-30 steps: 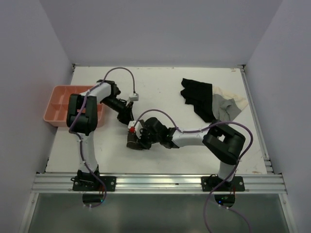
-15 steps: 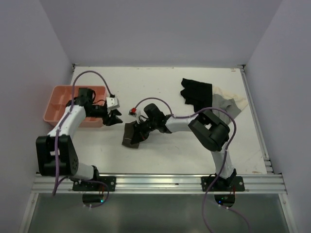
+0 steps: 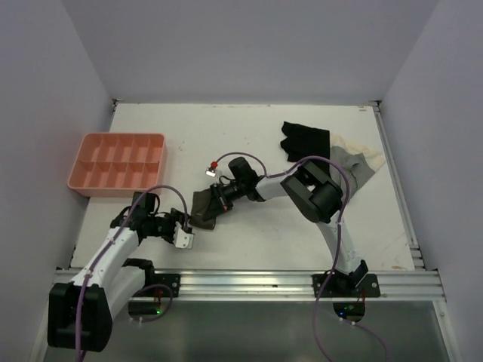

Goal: Roll the underwear

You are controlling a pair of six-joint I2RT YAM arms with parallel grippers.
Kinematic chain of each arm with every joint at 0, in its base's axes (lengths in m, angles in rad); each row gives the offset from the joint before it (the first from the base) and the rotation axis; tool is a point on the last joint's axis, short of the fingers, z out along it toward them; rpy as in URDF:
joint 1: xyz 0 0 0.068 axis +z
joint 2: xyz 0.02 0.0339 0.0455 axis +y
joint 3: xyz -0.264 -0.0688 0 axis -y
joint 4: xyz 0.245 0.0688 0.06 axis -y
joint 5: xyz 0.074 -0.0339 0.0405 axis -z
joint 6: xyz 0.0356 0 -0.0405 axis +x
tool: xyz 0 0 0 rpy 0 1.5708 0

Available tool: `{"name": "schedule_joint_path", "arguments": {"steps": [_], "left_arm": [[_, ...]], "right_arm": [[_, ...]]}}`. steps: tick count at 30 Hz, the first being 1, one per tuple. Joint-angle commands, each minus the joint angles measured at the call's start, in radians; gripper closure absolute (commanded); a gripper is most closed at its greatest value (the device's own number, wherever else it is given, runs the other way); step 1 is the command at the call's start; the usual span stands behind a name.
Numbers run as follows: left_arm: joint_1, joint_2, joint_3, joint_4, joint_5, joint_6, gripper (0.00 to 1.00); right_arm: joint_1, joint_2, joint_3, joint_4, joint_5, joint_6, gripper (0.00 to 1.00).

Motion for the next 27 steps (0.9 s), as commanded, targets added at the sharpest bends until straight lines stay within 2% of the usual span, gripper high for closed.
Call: {"name": "schedule_joint_path", "arguments": {"steps": [1,7,16,19,22,26,27], "left_arm": [[-0.062,-0.038,-0.037,0.114,-0.042,0.101,0.41],[-0.15,-0.031,-0.088,0.262,-0.086,0.04,0.41],[-0.234,0.11,-0.111,0.447,-0.197,-0.031,0.41],[-0.275,0.156,-0.097,0.421,-0.238,-0.04,0.49],[-0.288,0.189,-0.068,0.361,-0.266,-0.029,0.71],[-0.303,0.282,-0.001,0.185,-0.301,-0.025,0.82],[-0.305,0.304,0.019,0.151,-0.307,-0.025,0.85]], "right_arm": [[0.011,0.135,-0.072,-0.151,0.148,-0.004,1.0],[0.009,0.164,-0.049,-0.155,0.131,0.03,1.0],[0.006,0.201,-0.038,-0.171,0.131,0.035,1.0],[0.0,0.203,-0.052,-0.14,0.126,0.054,1.0],[-0.014,0.197,-0.084,-0.076,0.111,0.097,1.0],[-0.028,0.169,-0.108,-0.021,0.094,0.136,1.0],[-0.029,0.158,-0.116,0.001,0.096,0.145,0.88]]}}
